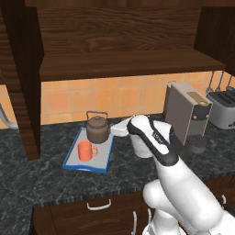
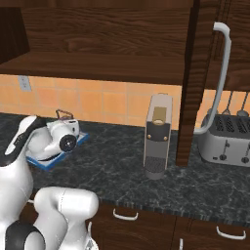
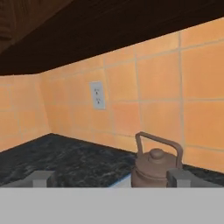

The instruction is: Pick the kettle from the counter and place it on the tray. Then pick the mug from the cabinet and place it on the tray. Then close the cabinet doors.

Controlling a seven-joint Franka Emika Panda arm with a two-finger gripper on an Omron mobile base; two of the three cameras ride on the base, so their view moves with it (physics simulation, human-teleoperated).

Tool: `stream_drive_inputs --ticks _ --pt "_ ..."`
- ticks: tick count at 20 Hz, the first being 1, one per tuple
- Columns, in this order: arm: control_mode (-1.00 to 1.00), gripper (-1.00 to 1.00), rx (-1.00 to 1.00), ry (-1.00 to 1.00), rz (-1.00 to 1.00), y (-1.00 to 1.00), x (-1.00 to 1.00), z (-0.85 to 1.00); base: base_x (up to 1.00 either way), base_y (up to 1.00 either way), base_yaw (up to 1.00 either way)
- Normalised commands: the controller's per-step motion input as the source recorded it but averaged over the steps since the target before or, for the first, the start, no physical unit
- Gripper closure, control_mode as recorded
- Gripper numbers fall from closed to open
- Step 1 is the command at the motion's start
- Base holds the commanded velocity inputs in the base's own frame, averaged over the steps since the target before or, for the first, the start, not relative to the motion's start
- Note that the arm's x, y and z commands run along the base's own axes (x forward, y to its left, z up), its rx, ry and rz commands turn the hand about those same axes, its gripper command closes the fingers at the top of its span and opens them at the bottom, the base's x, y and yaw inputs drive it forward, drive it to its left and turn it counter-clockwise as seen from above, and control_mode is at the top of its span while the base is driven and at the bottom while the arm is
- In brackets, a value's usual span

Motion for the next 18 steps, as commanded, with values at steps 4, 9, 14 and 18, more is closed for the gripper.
stream_drive_inputs --ticks 4,9,14,18 --pt "-1.00 -1.00 0.00 0.25 -0.21 -0.37 -0.48 0.24 0.00 0.00 0.00" --pt "-1.00 -1.00 0.01 0.07 -0.16 -0.75 -0.54 0.08 0.00 0.00 0.00" --pt "-1.00 -1.00 0.00 0.06 -0.08 -0.82 -0.02 0.14 0.00 0.00 0.00" --pt "-1.00 -1.00 0.00 -0.05 0.00 -0.46 -0.06 -0.38 0.00 0.00 0.00"
